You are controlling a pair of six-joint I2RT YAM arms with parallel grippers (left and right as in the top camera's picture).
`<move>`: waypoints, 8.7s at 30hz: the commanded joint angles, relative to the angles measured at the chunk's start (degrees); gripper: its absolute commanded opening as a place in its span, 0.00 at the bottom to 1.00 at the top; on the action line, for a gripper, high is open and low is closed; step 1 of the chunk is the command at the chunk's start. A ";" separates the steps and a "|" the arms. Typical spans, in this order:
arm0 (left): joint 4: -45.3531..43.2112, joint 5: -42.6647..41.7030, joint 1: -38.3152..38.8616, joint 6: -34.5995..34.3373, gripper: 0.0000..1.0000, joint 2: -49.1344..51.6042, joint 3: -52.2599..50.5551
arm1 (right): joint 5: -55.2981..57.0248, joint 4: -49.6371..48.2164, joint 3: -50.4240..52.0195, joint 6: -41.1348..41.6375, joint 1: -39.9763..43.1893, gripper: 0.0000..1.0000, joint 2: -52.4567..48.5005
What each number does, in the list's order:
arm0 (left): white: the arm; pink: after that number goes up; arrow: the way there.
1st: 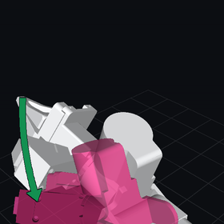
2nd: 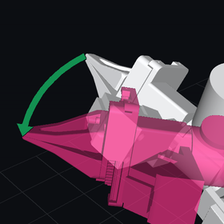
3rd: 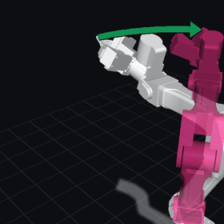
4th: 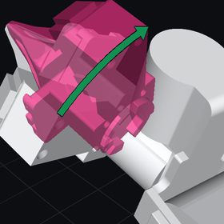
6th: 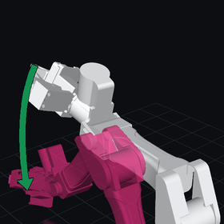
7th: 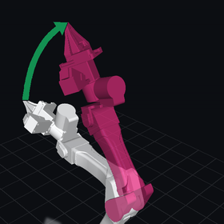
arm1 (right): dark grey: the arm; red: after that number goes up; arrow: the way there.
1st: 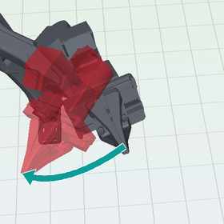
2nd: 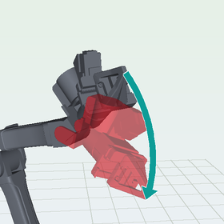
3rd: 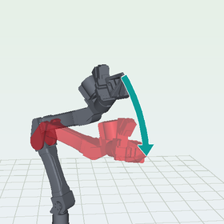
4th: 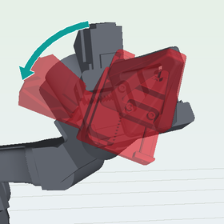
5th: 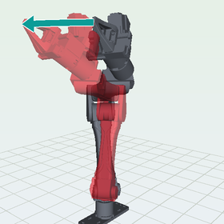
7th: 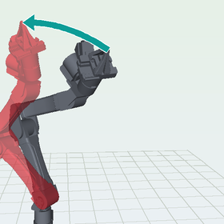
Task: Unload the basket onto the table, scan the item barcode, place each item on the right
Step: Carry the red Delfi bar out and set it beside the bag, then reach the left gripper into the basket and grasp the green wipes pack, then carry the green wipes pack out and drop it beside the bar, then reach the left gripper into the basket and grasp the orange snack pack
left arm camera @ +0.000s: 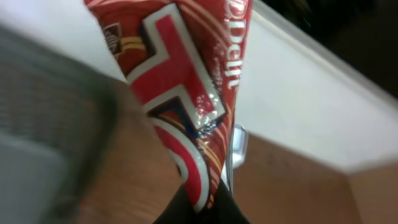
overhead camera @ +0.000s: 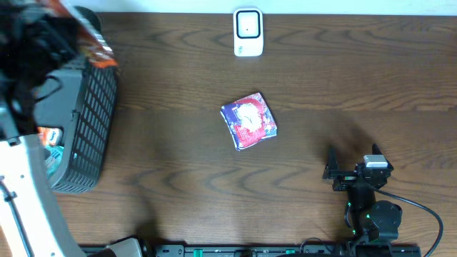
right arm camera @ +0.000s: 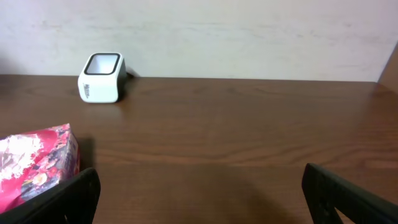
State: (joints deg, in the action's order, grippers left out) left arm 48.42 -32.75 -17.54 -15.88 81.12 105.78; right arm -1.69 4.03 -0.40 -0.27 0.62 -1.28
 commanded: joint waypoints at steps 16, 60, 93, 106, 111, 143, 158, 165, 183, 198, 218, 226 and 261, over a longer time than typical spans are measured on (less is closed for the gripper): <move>15.89 30.60 34.86 -6.86 0.07 19.02 -0.68 | 0.07 0.24 0.09 0.00 0.42 0.99 0.20; 5.16 14.32 37.73 1.20 0.94 39.21 5.86 | 0.07 0.22 0.09 0.00 0.42 0.99 0.20; 26.16 42.91 -18.47 -32.52 0.96 19.34 -0.98 | 0.07 0.24 0.09 -0.02 0.42 0.99 0.20; 21.66 43.17 -19.37 -35.10 0.96 28.87 -8.00 | 0.09 0.24 0.09 0.00 0.42 0.99 0.20; 17.22 45.07 -19.37 -35.01 0.95 29.49 -14.38 | 0.07 0.24 0.09 0.00 0.42 0.99 0.20; 3.98 26.64 -19.30 -32.87 0.08 10.62 -23.02 | 0.07 0.24 0.09 -0.02 0.42 0.99 0.20; -13.42 9.14 -17.62 -29.14 0.07 -11.67 -23.02 | 0.07 0.24 0.09 0.00 0.42 0.99 0.20; -20.24 0.74 -3.96 -13.03 0.08 -14.64 -23.04 | 0.09 0.22 0.09 0.00 0.42 0.99 0.20; -7.78 22.12 35.34 -4.70 0.08 8.20 -23.06 | 0.07 0.24 0.09 0.00 0.42 0.99 0.20; -9.01 22.73 40.79 -7.21 0.40 30.25 -23.06 | 0.09 0.24 0.09 0.00 0.42 0.99 0.20; -10.54 22.95 16.50 -7.34 0.58 0.42 -13.53 | 0.07 0.22 0.09 0.00 0.42 0.99 0.20; -4.98 22.99 -1.73 -7.98 0.70 -7.78 -13.55 | 0.07 0.24 0.09 0.00 0.42 0.99 0.20; 0.48 45.92 -12.63 4.26 0.89 27.96 -13.84 | 0.07 0.24 0.09 0.00 0.42 0.99 0.20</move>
State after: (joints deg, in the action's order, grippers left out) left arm 48.97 12.36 -28.29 -12.12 102.91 92.23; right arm -1.69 4.03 -0.40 -0.27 0.62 -1.28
